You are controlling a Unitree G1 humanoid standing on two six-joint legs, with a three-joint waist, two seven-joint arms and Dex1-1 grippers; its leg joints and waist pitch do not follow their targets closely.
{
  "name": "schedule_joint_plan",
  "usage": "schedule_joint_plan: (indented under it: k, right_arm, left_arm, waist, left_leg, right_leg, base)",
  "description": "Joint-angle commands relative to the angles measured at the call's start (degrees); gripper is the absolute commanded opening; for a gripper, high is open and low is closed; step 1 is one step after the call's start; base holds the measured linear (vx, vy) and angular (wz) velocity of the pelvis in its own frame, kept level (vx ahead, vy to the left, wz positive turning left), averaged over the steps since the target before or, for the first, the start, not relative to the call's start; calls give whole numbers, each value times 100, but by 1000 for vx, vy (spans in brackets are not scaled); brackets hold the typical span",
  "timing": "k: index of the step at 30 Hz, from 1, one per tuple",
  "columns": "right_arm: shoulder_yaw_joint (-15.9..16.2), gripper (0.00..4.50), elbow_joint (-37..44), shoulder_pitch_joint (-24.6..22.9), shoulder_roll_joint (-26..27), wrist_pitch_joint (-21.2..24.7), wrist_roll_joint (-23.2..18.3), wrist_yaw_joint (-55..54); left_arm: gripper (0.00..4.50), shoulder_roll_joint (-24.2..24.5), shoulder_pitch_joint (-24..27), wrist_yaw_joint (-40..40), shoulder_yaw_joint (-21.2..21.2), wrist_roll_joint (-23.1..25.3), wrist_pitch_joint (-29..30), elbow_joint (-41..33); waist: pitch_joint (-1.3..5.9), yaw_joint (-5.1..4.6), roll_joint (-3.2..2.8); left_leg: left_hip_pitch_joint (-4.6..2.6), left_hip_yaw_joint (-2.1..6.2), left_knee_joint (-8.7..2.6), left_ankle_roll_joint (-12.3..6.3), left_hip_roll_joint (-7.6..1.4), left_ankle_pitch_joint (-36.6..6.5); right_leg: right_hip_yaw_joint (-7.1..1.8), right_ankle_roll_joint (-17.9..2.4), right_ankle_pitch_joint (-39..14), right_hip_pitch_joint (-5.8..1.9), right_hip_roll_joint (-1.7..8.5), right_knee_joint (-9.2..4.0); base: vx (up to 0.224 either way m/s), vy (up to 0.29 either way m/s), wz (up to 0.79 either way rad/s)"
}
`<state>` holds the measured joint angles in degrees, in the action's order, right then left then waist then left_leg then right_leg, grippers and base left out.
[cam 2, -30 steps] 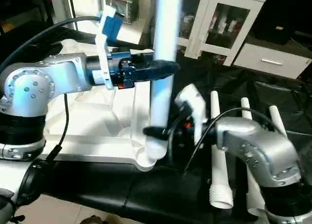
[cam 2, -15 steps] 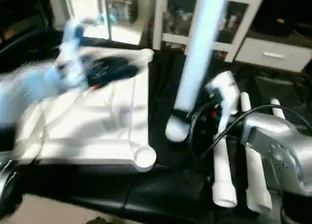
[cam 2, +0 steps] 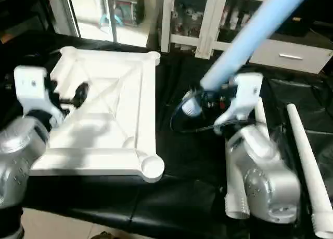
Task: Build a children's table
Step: Pick table leg
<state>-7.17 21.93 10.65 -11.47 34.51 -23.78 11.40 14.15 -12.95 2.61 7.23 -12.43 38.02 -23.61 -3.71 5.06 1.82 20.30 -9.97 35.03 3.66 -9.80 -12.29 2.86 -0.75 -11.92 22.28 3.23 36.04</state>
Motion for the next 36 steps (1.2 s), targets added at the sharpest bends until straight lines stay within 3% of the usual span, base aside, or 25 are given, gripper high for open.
schedule_joint_plan:
  k: [1,2,3,4,5,6,8,9,10,11,12,13,14,16,21,23,26,27,29,30,31,32,34,35,36]
  right_arm:
    - [32,186,-47,-66,33,-71,74,-42]
    - [53,186,-35,-102,25,-87,73,-38]
    - [79,186,-15,-165,-4,-84,97,-14]
    - [129,186,25,-234,-72,-88,173,11]
    - [156,186,83,-300,-112,-106,206,42]
    - [191,186,149,-401,-134,-163,282,36]
    - [283,186,194,-674,-120,-552,597,-62]
    - [283,186,194,-674,-120,-552,597,-62]
    - [346,186,172,-815,-145,-930,926,-187]
    - [346,186,172,-815,-145,-930,926,-187]
    - [286,186,119,-946,55,-1053,877,-314]
    - [273,186,108,-977,101,-962,789,-303]
    - [233,186,88,-1027,173,-767,507,-161]
    - [325,186,117,-1070,99,-677,359,86]
    - [471,186,-15,-1109,-54,-947,575,271]
    - [479,186,-129,-1138,-56,-1040,556,401]
    - [445,186,-153,-1114,-25,-1160,602,363]
    - [421,186,-213,-1115,-3,-1201,562,398]
    - [363,186,-239,-1176,38,-1212,548,319]
    - [356,186,-228,-1184,40,-1204,557,291]
    - [351,186,-137,-1204,54,-1134,487,295]
    - [353,186,-127,-1232,75,-1163,448,339]
    - [398,186,-167,-1285,63,-1411,622,348]
    - [403,186,-189,-1289,67,-1487,685,328]
    - [385,186,-224,-1285,122,-1559,698,285]
  left_arm:
    - [432,46,198,-47,-333,236,-309,-114]
    - [432,144,317,-175,-545,370,-601,-88]
    - [432,133,418,-194,-724,525,-875,-79]
    - [432,102,459,-138,-874,680,-1026,-37]
    - [432,95,478,-128,-991,811,-1224,13]
    - [432,98,533,-171,-1108,917,-1484,120]
    - [432,38,778,-185,-1269,1126,-2046,341]
    - [432,38,778,-185,-1269,1126,-2046,341]
    - [432,-69,936,-177,-1287,1080,-2082,350]
    - [432,-69,936,-177,-1287,1080,-2082,350]
    - [432,-99,1198,-141,-1227,1086,-2367,511]
    - [432,-84,1273,-134,-1220,1118,-2434,578]
    - [432,-9,1399,-228,-1252,1146,-2566,663]
    - [432,87,1522,-500,-1336,1075,-2794,689]
    - [432,-101,1576,-493,-1329,1043,-3165,920]
    - [432,-17,1688,-648,-1577,1166,-3313,910]
    - [432,-56,1853,-826,-1718,1128,-3457,816]
    - [432,-105,1860,-833,-1714,1117,-3550,928]
    - [432,-152,1865,-716,-1729,1313,-3621,1134]
    - [432,-152,1863,-693,-1732,1352,-3611,1146]
    - [432,-157,1879,-761,-1751,1314,-3591,1040]
    - [432,-178,1895,-749,-1735,1287,-3599,1005]
    - [432,-141,1887,-766,-1754,1321,-3588,1008]
    - [432,-114,1873,-777,-1770,1355,-3605,1016]
    - [432,-103,1854,-812,-1775,1373,-3618,1008]
  waist:
    - [341,7,-11]
    - [338,3,-27]
    - [347,31,-158]
    - [351,20,-200]
    - [335,-8,-188]
    - [341,23,-244]
    - [349,13,-196]
    - [349,13,-196]
    - [370,-22,-170]
    - [370,-30,-194]
    - [366,-68,56]
    - [363,-48,-89]
    - [345,-99,-52]
    - [333,-135,-57]
    - [336,-161,-58]
    - [339,-155,90]
    - [346,-152,72]
    - [344,-152,107]
    - [344,-121,178]
    - [338,-89,173]
    - [349,-38,117]
    - [356,-2,153]
    - [331,73,146]
    - [332,81,115]
    - [321,100,167]
  left_leg:
    - [-2,141,-465,105,-304,-651]
    - [3,146,-473,109,-302,-691]
    - [-2,174,-475,118,-301,-728]
    - [-21,171,-475,177,-307,-832]
    - [-9,168,-485,208,-306,-963]
    - [-7,185,-485,209,-298,-972]
    - [22,173,-481,175,-295,-938]
    - [22,173,-481,175,-295,-938]
    - [32,159,-466,169,-297,-837]
    - [43,158,-468,162,-290,-805]
    - [57,123,-460,72,-281,-793]
    - [66,146,-481,19,-278,-757]
    - [42,140,-483,-22,-291,-883]
    - [9,154,-510,-25,-310,-1122]
    - [-7,154,-523,29,-339,-1091]
    - [9,145,-523,-23,-337,-1081]
    - [-12,135,-525,-27,-345,-1053]
    - [-4,116,-519,-85,-331,-1069]
    - [35,82,-486,-321,-301,-1031]
    - [63,84,-450,-512,-294,-931]
    - [66,88,-385,-665,-285,-816]
    - [103,104,-304,-823,-281,-717]
    - [100,154,-254,-950,-331,-666]
    - [-90,43,-194,-763,-365,-794]
    - [-163,-38,-195,-581,-337,-1005]
  right_leg:
    - [-317,-593,-983,-223,453,-468]
    - [-317,-556,-1003,-220,443,-464]
    - [-319,-484,-1001,-205,447,-462]
    - [-315,-471,-946,-190,435,-464]
    - [-305,-455,-895,-198,402,-515]
    - [-305,-450,-869,-210,415,-508]
    - [-321,-470,-787,-236,433,-499]
    - [-321,-470,-787,-236,433,-499]
    - [-320,-520,-708,-240,438,-486]
    - [-318,-543,-723,-244,434,-476]
    - [-318,-501,-822,-252,425,-522]
    - [-321,-474,-1030,-253,460,-488]
    - [-325,-406,-1269,-209,437,-535]
    - [-327,-343,-1533,-177,421,-565]
    - [-328,-510,-1073,-180,428,-531]
    - [-332,-474,-1125,-197,451,-538]
    - [-346,-477,-1088,-173,477,-531]
    - [-359,-507,-1102,-180,501,-547]
    - [-420,-603,-1235,-226,606,-586]
    - [-477,-642,-1398,-258,707,-623]
    - [-542,-705,-1495,-281,819,-671]
    - [-624,-792,-1513,-331,938,-724]
    - [-675,-922,-1670,-325,1046,-788]
    - [-797,-919,-1844,-170,926,-820]
    - [-859,-961,-1800,-146,775,-778]
  base:
    - [0,0,0]
    - [0,0,0]
    - [0,0,0]
    - [0,0,0]
    - [0,0,0]
    - [0,0,0]
    - [0,0,0]
    - [0,0,0]
    - [0,0,0]
    - [0,0,0]
    - [0,0,0]
    - [0,0,0]
    - [0,0,0]
    - [0,0,0]
    - [0,0,0]
    - [0,0,0]
    - [0,0,0]
    - [0,0,0]
    - [0,0,0]
    - [0,0,0]
    - [0,0,0]
    - [0,0,0]
    - [0,0,0]
    - [-11,71,-4]
    - [-16,94,-19]
